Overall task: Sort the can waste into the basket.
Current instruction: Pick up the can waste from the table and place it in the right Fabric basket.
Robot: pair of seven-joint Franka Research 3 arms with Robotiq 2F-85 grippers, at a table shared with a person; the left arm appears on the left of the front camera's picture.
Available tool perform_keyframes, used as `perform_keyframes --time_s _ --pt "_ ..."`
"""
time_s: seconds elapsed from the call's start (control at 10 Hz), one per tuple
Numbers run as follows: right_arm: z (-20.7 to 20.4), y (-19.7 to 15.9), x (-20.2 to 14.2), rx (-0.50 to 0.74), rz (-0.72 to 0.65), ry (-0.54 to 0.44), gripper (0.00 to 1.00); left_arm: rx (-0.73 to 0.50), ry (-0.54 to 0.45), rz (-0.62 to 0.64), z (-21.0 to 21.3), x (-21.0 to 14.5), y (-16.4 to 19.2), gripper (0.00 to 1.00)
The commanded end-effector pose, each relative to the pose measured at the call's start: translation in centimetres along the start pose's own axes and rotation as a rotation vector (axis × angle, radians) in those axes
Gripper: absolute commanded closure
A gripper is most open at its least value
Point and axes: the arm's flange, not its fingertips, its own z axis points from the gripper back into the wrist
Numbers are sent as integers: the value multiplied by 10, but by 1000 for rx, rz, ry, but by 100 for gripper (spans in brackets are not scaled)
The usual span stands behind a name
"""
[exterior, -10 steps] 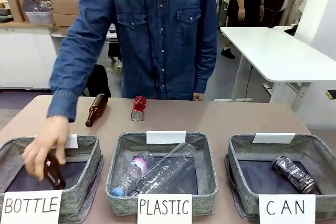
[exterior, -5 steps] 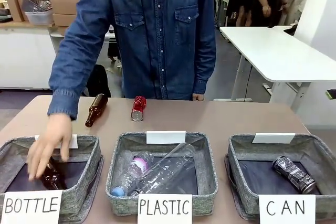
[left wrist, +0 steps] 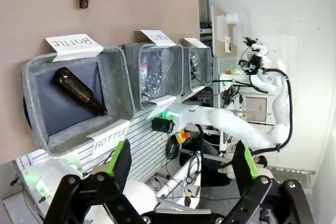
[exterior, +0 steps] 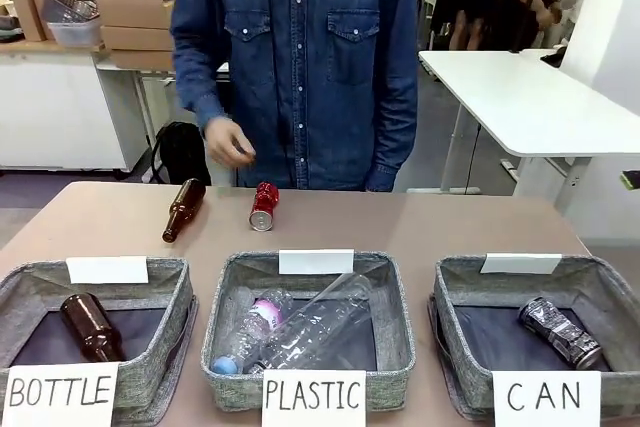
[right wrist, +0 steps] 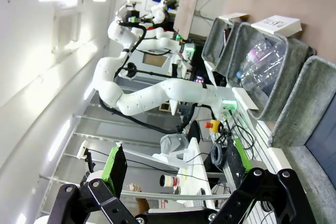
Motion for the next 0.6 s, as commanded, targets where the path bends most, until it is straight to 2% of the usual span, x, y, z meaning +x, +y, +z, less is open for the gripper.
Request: perform_keyframes --time_s 0.0,0.2,0.5 --pt "3 2 -1 -1 15 14 0 30 34 -3 -38 27 2 0" --pt "3 2 -1 -1 15 14 0 118 43 26 -101 66 3 0" --pt "3 2 -1 -1 15 14 0 198 225 0 -217 106 3 0"
